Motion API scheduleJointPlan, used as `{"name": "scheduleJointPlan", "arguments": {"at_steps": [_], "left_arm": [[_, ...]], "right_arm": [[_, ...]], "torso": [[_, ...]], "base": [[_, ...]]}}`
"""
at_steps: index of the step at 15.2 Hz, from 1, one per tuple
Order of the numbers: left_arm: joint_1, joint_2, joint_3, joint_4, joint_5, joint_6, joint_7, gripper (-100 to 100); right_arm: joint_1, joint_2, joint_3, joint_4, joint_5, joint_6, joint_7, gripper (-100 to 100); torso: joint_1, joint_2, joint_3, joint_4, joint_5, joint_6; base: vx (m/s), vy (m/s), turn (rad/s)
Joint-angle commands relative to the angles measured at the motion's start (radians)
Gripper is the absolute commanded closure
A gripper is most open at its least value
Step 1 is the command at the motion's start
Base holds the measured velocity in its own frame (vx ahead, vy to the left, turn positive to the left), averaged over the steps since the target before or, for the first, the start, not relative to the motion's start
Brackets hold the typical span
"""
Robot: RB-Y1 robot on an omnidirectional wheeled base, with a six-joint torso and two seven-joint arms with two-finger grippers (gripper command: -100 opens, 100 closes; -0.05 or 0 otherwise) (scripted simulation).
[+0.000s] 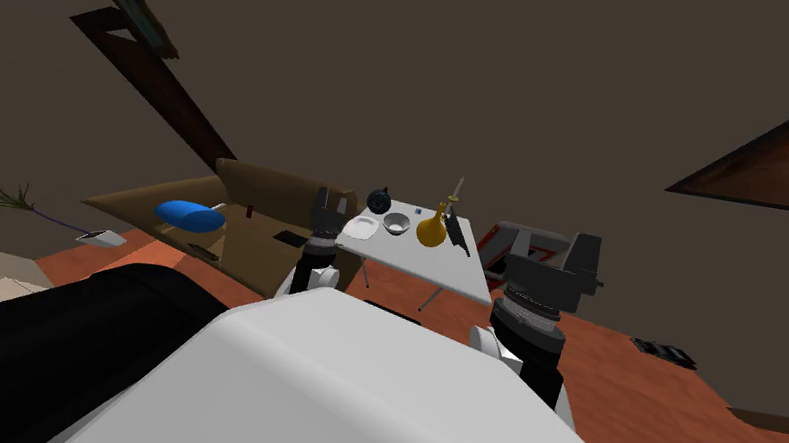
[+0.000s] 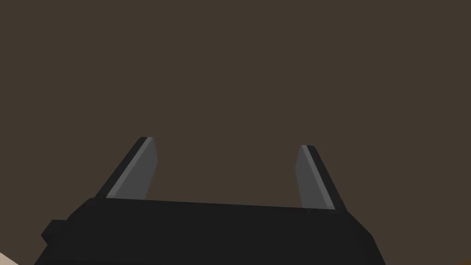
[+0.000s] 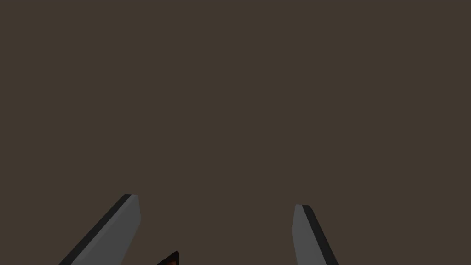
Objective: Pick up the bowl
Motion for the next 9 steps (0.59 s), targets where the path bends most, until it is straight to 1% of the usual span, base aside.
{"name": "scheduleJointPlan", "arguments": {"at_steps": [1, 2, 4, 5, 6, 7, 8, 9], "left_arm": [[-0.011, 0.047, 0.007, 0.011, 0.005, 0.034, 0.004, -100], [-0.011, 0.047, 0.007, 0.011, 0.005, 0.034, 0.004, -100], [-0.027, 0.088, 0.017, 0.026, 0.012, 0.084, 0.009, -100], [-0.027, 0.088, 0.017, 0.026, 0.012, 0.084, 0.009, -100], [-0.038, 0.108, 0.024, 0.036, 0.017, 0.116, 0.012, -100], [-0.038, 0.108, 0.024, 0.036, 0.017, 0.116, 0.012, -100], [-0.05, 0.128, 0.032, 0.048, 0.023, 0.153, 0.016, -100], [-0.05, 0.128, 0.032, 0.048, 0.023, 0.153, 0.016, -100]], "right_arm": [[0.0, 0.0, 0.0, 0.0, 0.0, 0.0, 0.0, 0], [0.0, 0.0, 0.0, 0.0, 0.0, 0.0, 0.0, 0], [0.0, 0.0, 0.0, 0.0, 0.0, 0.0, 0.0, 0], [0.0, 0.0, 0.0, 0.0, 0.0, 0.0, 0.0, 0], [0.0, 0.0, 0.0, 0.0, 0.0, 0.0, 0.0, 0], [0.0, 0.0, 0.0, 0.0, 0.0, 0.0, 0.0, 0], [0.0, 0.0, 0.0, 0.0, 0.0, 0.0, 0.0, 0], [0.0, 0.0, 0.0, 0.0, 0.0, 0.0, 0.0, 0]], "torso": [[0.0, 0.0, 0.0, 0.0, 0.0, 0.0], [0.0, 0.0, 0.0, 0.0, 0.0, 0.0], [-0.001, 0.0, 0.0, 0.0, 0.0, 0.0], [-0.001, 0.0, 0.0, 0.0, 0.0, 0.0], [-0.001, 0.0, 0.0, 0.0, 0.0, 0.0], [-0.002, 0.0, 0.0, 0.0, 0.0, 0.0], [-0.002, 0.0, 0.0, 0.0, 0.0, 0.0], [-0.002, 0.0, 0.0, 0.0, 0.0, 0.0]], "base": [[-0.003, -0.009, -0.049], [-0.005, -0.015, -0.056], [-0.007, -0.023, -0.067], [-0.008, -0.026, -0.05], [-0.007, -0.026, -0.048], [-0.007, -0.023, -0.041], [-0.01, -0.03, -0.065], [-0.01, -0.028, -0.054]]}}
